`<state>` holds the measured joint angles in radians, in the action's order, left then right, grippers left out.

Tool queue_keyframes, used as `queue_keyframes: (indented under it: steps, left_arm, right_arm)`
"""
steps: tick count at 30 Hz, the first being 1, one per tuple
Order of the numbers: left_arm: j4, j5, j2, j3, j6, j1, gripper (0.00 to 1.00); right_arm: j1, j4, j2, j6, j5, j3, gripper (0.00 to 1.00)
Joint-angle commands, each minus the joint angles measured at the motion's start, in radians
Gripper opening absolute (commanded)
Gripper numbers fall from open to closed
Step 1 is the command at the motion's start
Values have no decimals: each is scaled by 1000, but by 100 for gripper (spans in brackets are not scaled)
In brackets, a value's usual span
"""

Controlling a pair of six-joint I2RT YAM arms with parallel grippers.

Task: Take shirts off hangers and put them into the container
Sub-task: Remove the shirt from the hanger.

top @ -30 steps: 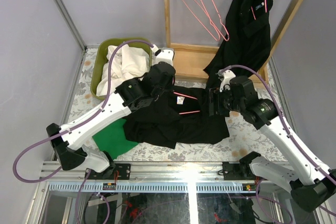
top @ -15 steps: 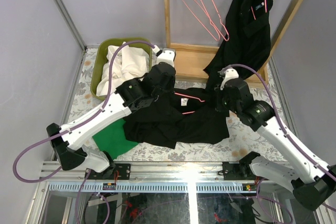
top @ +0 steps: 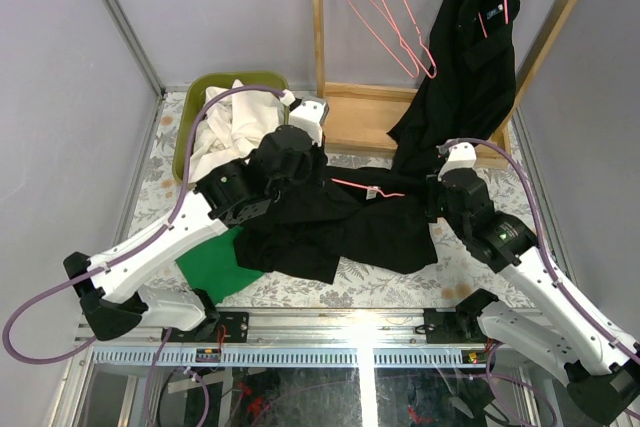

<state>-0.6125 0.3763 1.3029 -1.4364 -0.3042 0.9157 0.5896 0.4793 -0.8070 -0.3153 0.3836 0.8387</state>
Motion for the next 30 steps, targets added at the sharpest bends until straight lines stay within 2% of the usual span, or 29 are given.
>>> queue_keyframes:
  steps: [1, 4, 7, 9, 10, 12, 14, 15, 16, 21, 23, 26, 30]
  left_arm:
    - [92, -56, -39, 19, 66, 0, 0]
    - [107, -47, -54, 31, 54, 0, 0]
    - [101, 44, -61, 32, 17, 0, 0]
    - [92, 98, -59, 31, 4, 0, 0]
    - [85, 122, -57, 29, -5, 0, 0]
    - [66, 172, -49, 21, -32, 1, 0]
    - [39, 220, -41, 13, -78, -1, 0]
    - [34, 231, -37, 7, -87, -1, 0]
    - [31, 231, -34, 4, -90, 0, 0]
    - [66, 177, -60, 17, -72, 0, 0]
    - [98, 133, -87, 39, -47, 0, 0]
    - [145, 96, -130, 78, -27, 1, 0]
    - [152, 89, -148, 87, -18, 0, 0]
  right_arm:
    - [1, -27, 1, 37, 110, 2, 10]
    - [1, -39, 2, 43, 69, 3, 13]
    - [1, -44, 8, 60, -90, 8, 16]
    - [1, -42, 16, 48, -161, 28, 16]
    - [1, -35, 22, 37, -192, 42, 12]
    - [2, -27, 36, 44, -335, 67, 9]
    - [1, -31, 49, 64, -518, 78, 11]
    - [1, -28, 52, 61, -542, 79, 12]
    - [1, -16, 52, 50, -522, 79, 12]
    - [1, 132, -19, 40, -132, 106, 10]
    - [1, 168, -50, 32, -35, 111, 10]
    - [1, 145, -68, 37, -16, 95, 10]
    - [1, 84, -44, 36, -66, 80, 13]
